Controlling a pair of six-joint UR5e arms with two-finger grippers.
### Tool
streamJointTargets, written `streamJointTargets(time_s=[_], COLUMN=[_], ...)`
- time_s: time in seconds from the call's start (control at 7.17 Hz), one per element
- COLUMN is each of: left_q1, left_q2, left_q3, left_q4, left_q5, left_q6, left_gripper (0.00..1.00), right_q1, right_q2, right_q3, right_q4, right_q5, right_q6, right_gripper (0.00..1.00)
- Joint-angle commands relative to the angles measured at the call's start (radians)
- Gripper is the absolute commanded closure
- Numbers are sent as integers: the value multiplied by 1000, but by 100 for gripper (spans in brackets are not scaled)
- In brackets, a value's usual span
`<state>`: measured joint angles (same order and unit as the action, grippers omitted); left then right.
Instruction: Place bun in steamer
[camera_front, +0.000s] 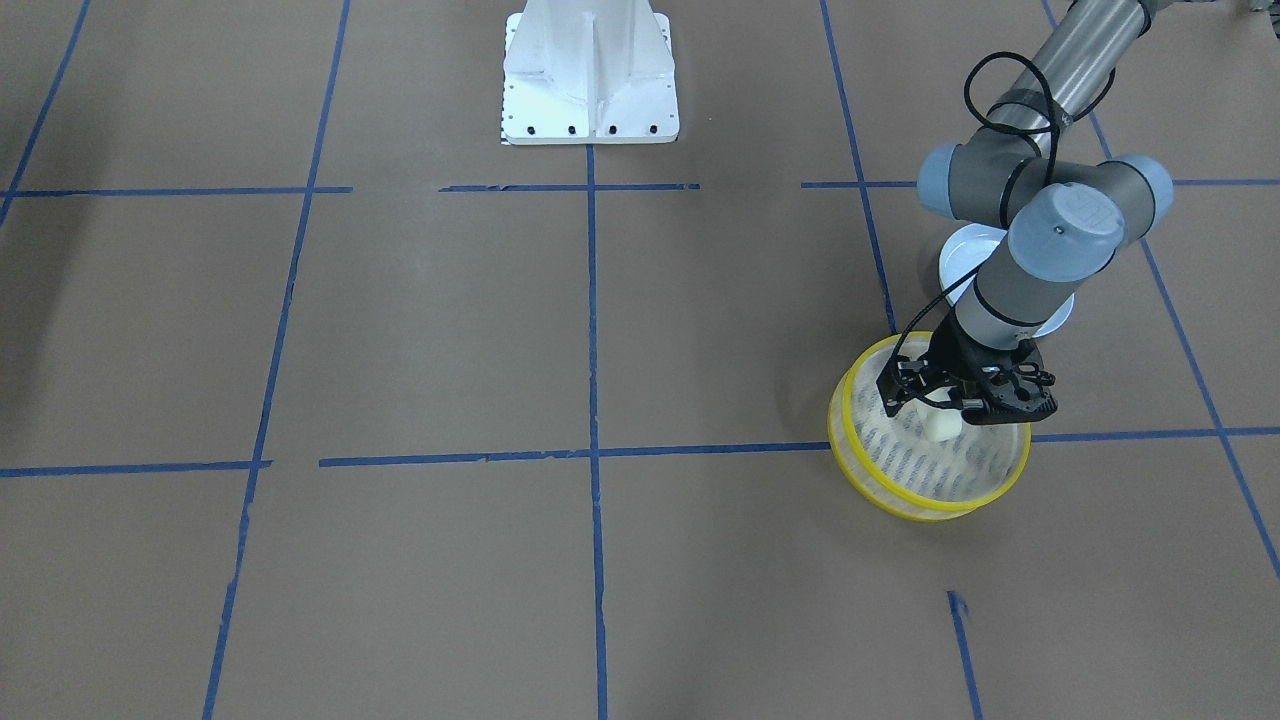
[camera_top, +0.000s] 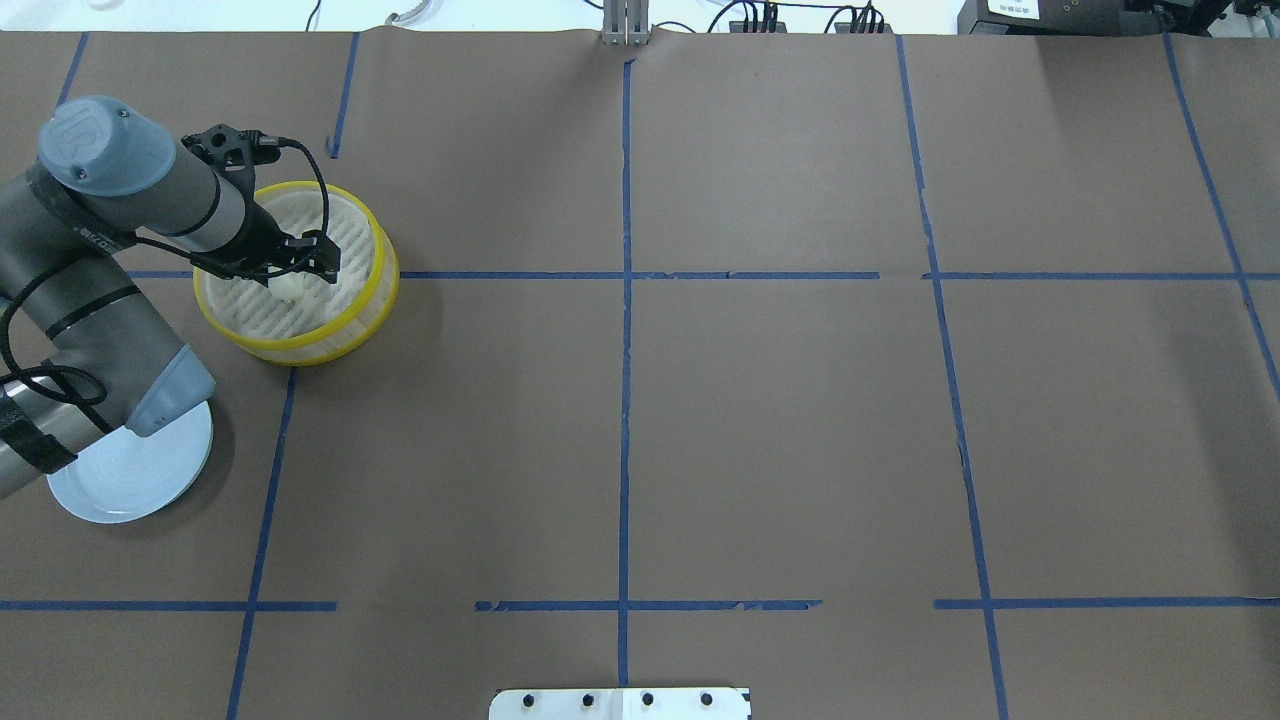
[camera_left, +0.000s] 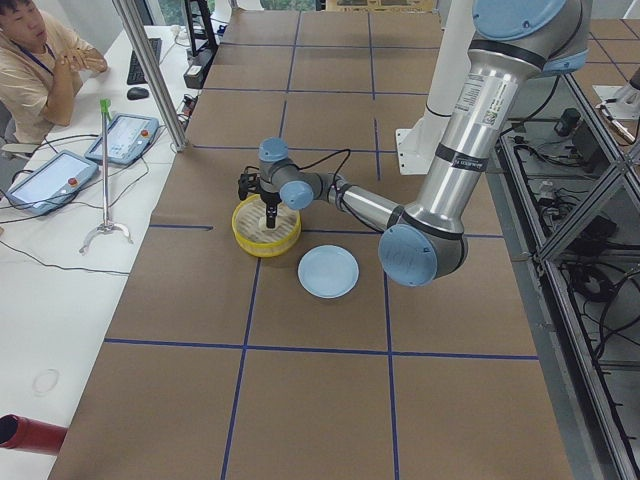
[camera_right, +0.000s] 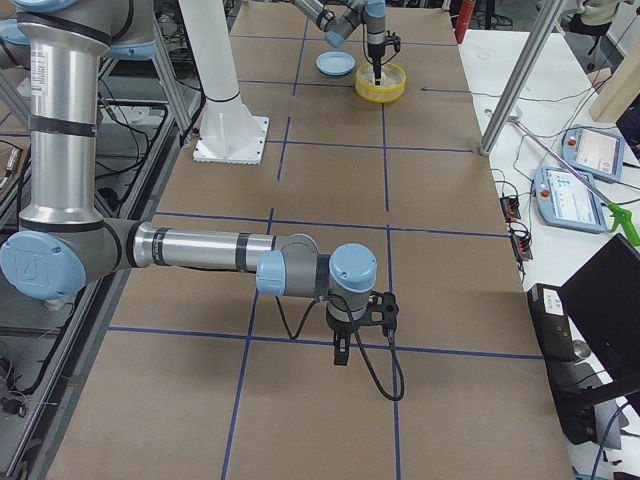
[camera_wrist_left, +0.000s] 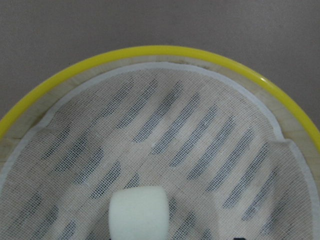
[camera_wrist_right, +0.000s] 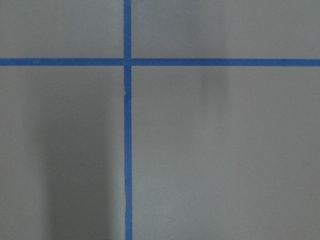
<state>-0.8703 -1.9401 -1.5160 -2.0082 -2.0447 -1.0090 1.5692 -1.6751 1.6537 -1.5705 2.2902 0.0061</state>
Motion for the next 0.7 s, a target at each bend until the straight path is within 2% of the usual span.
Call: streamJointTargets(time_s=[0.0, 0.28, 0.56], left_q1=[-82, -182, -327], left_q2=[51, 111, 183], left_q3=[-77, -159, -251], left_q4=[2, 52, 220], left_q5=[1, -9, -17], left_q6=[18, 174, 452], left_gripper=[16, 16, 16], right_q1=[0, 0, 0], right_q2=[0, 0, 0], right_q3=[0, 0, 0], right_q4=[0, 0, 0], right_q5=[0, 0, 0], right_q6=[0, 0, 0], right_gripper=[0, 0, 0])
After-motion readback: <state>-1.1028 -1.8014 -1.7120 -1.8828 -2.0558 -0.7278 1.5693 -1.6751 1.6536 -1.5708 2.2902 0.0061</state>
